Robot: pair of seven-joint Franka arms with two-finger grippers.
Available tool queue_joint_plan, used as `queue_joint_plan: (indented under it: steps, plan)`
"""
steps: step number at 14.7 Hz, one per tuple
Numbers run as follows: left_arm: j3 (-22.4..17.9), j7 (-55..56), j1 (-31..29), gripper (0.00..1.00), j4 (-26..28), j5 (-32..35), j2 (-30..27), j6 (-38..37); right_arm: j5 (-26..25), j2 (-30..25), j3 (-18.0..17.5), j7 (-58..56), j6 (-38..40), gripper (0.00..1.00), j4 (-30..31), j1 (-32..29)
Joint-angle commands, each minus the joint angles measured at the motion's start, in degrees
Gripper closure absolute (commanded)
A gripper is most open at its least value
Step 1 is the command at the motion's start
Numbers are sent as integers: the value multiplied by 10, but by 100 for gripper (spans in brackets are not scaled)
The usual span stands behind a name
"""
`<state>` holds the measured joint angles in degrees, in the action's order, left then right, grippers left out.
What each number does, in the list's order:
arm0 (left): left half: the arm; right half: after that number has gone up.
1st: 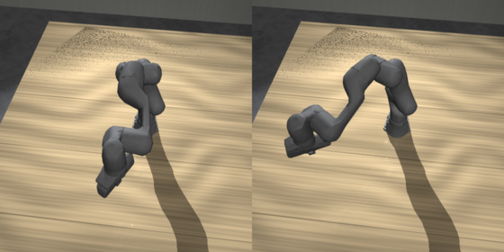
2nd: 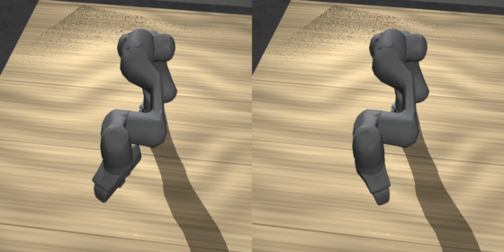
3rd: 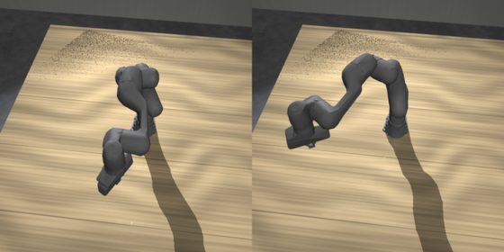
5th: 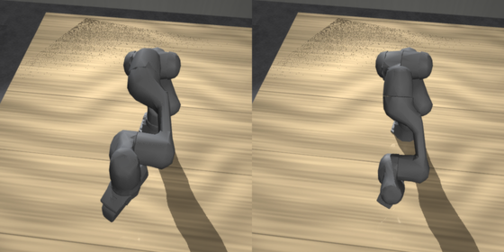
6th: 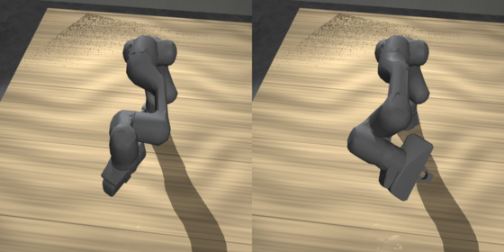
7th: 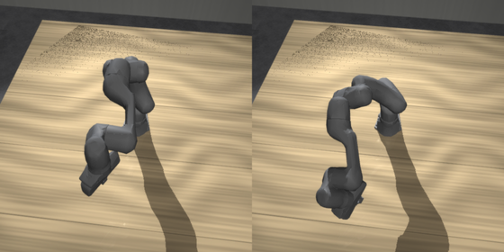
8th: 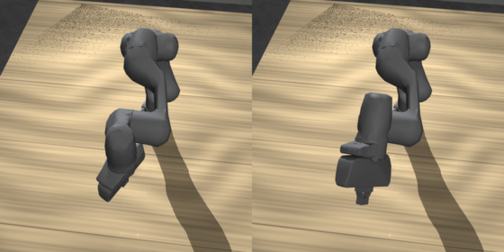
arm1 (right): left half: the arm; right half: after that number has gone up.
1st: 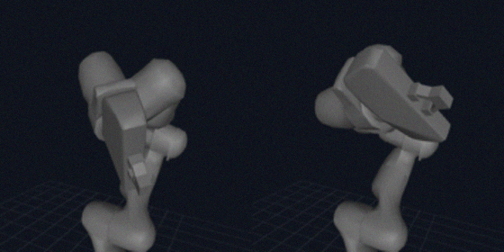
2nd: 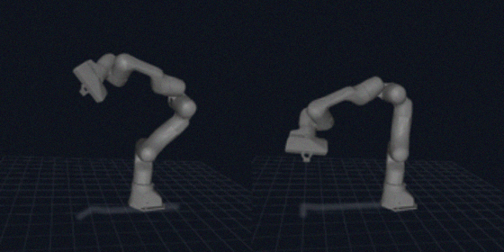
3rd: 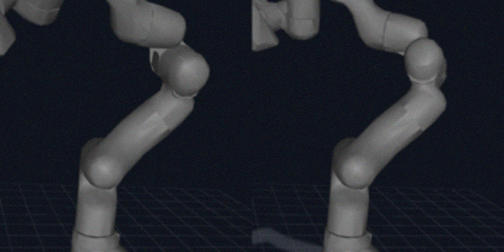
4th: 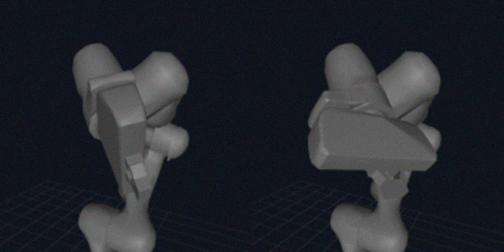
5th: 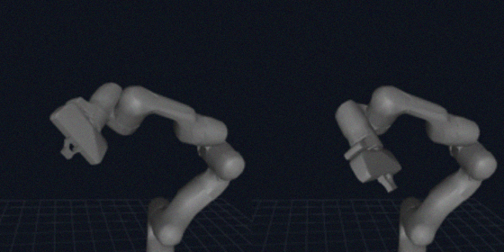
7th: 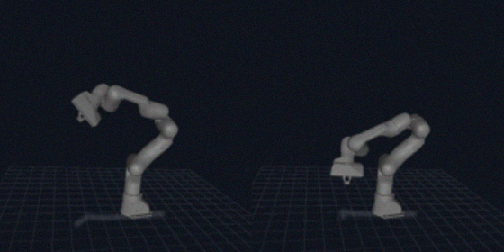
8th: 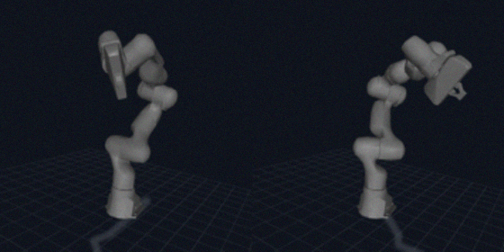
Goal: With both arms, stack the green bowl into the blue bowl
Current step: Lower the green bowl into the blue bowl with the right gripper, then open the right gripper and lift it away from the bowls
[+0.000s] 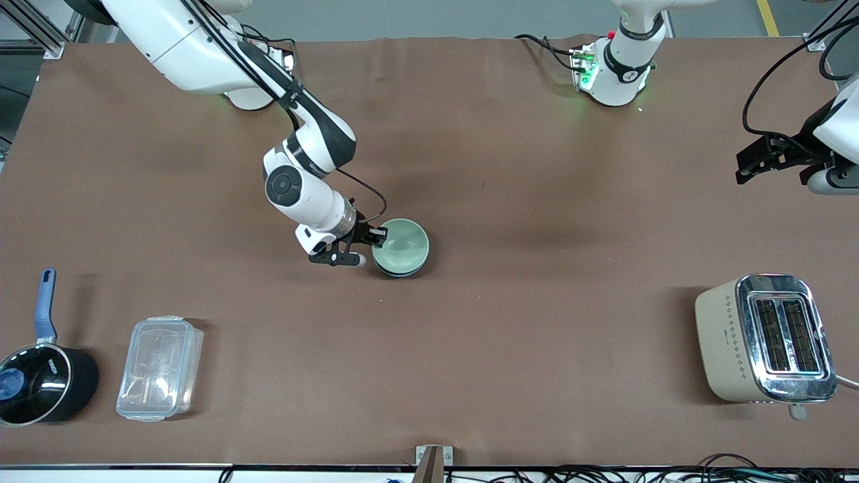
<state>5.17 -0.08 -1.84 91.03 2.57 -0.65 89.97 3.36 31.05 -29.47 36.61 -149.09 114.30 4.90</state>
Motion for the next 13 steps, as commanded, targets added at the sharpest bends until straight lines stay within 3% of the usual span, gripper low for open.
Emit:
queue_joint_plan:
  steps: [1, 4, 6, 8, 13]
  plan:
    - [-3, -6, 3, 0, -1, -7, -4, 6, -12, -1, -7, 32, 0, 42, -14, -1]
    - [1, -6, 4, 0, -1, -8, -4, 6, -12, -52, -12, 29, 24, 14, -14, -9]
    - [3, -6, 2, 0, -1, -9, -5, 6, -13, -104, -9, 29, 85, 5, -21, -25]
    - [2, -6, 3, 0, -1, -9, -6, 6, -14, -160, -5, 27, 146, 1, -29, -45]
    - [3, -13, 1, 0, -11, -9, -2, 6, -88, -278, 95, -12, 244, 0, -36, -50]
